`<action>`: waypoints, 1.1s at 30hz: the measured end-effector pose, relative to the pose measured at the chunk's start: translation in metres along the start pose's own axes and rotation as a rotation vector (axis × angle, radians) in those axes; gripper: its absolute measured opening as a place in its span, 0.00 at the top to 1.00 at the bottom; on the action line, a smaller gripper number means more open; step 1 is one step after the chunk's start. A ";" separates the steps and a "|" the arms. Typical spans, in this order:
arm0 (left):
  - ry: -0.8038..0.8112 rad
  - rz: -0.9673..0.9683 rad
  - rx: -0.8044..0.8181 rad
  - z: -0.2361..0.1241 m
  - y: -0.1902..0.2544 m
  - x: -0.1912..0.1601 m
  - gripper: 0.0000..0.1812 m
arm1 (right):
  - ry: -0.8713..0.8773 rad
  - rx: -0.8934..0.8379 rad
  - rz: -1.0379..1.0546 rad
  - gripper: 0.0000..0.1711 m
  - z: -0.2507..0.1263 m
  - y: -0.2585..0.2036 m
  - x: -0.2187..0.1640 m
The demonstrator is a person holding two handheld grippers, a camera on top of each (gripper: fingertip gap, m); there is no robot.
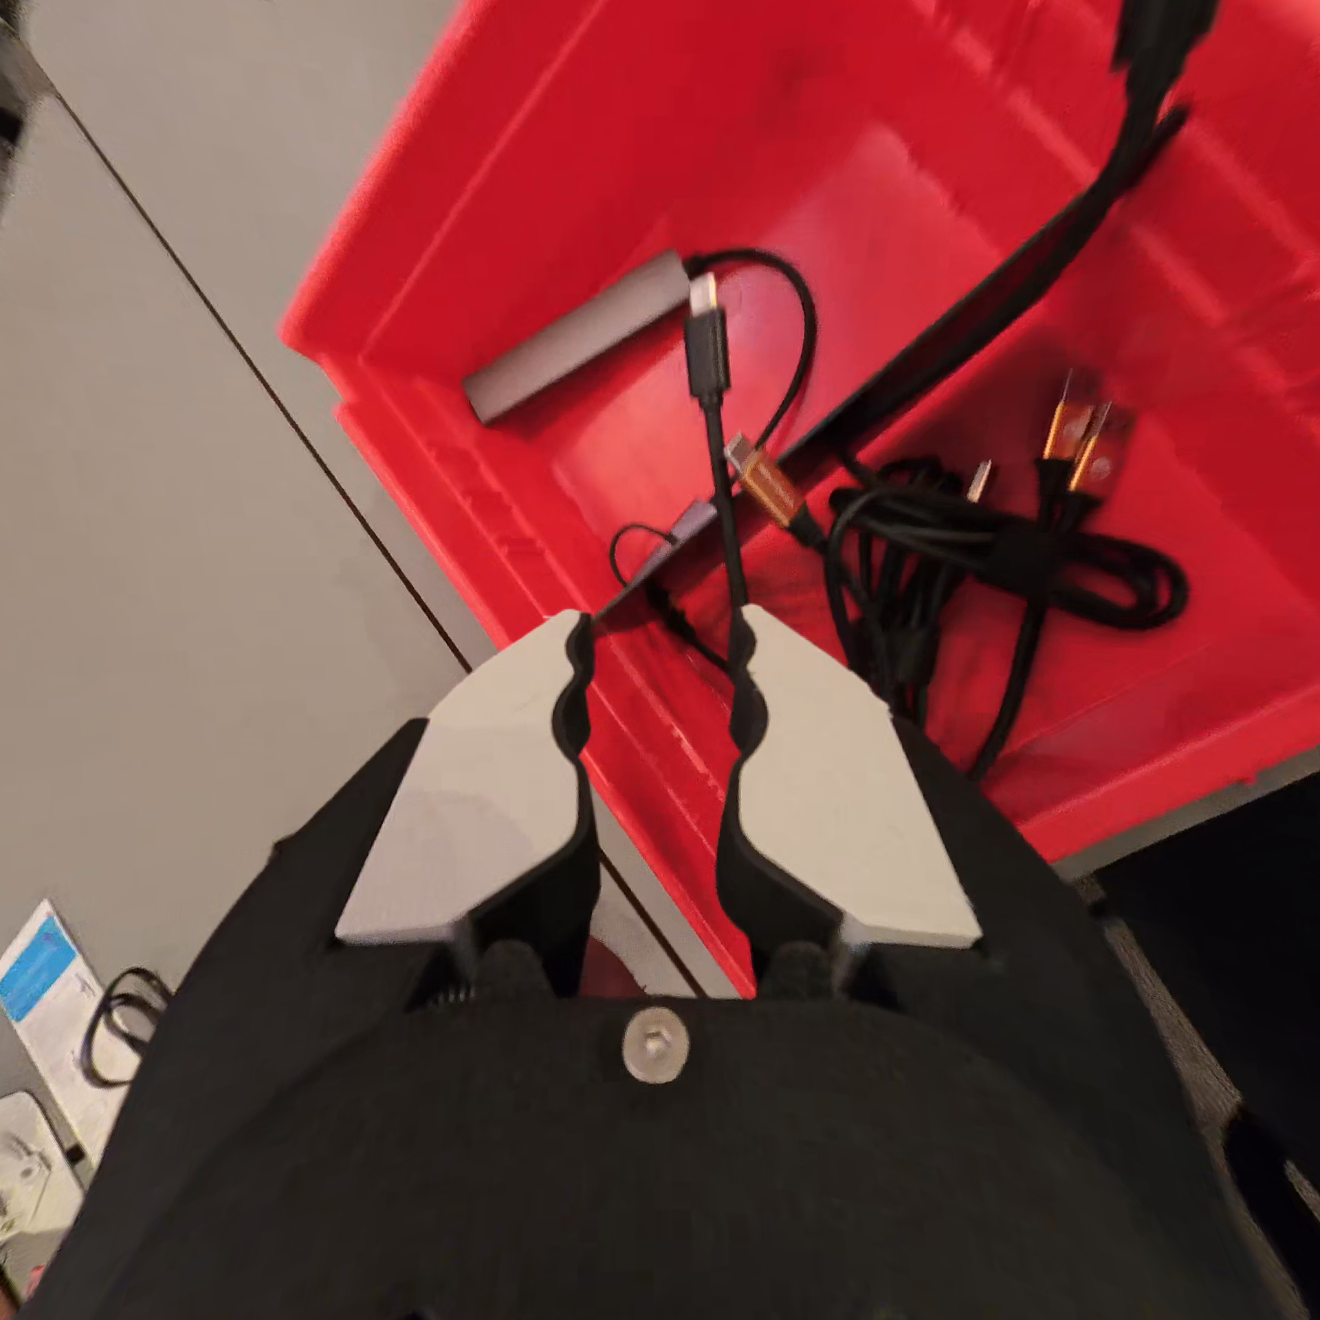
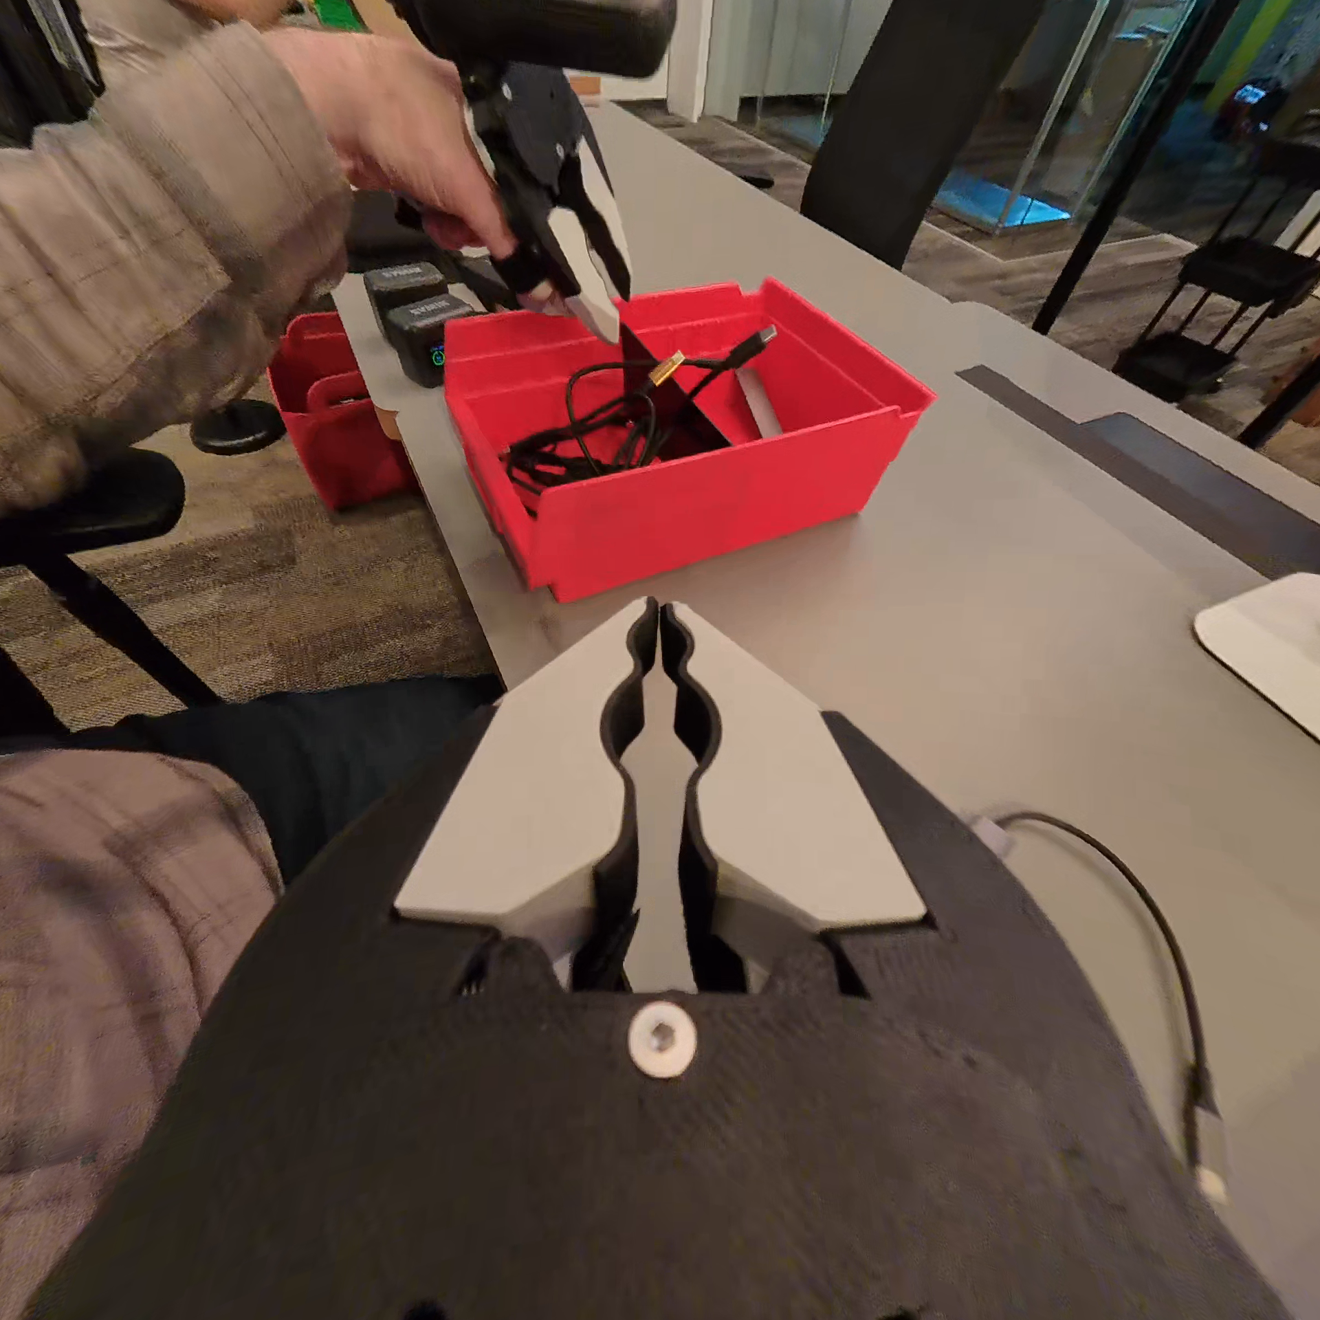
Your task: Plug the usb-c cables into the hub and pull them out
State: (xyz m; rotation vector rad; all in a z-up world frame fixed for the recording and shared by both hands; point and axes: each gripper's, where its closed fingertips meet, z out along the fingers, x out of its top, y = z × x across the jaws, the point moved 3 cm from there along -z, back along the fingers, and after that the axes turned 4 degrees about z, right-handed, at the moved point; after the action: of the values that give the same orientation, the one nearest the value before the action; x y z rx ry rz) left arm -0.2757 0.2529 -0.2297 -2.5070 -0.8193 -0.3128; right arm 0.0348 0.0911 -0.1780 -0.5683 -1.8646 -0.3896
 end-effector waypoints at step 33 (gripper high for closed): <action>0.072 -0.225 -0.211 0.038 0.035 0.022 0.90 | -0.147 -0.048 -0.249 1.00 0.026 -0.010 -0.061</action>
State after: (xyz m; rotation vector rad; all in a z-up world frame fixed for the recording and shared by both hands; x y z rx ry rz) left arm -0.2346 0.2581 -0.2678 -2.5799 -1.0920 -0.5896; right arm 0.0264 0.0846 -0.2444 -0.4061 -2.0802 -0.5712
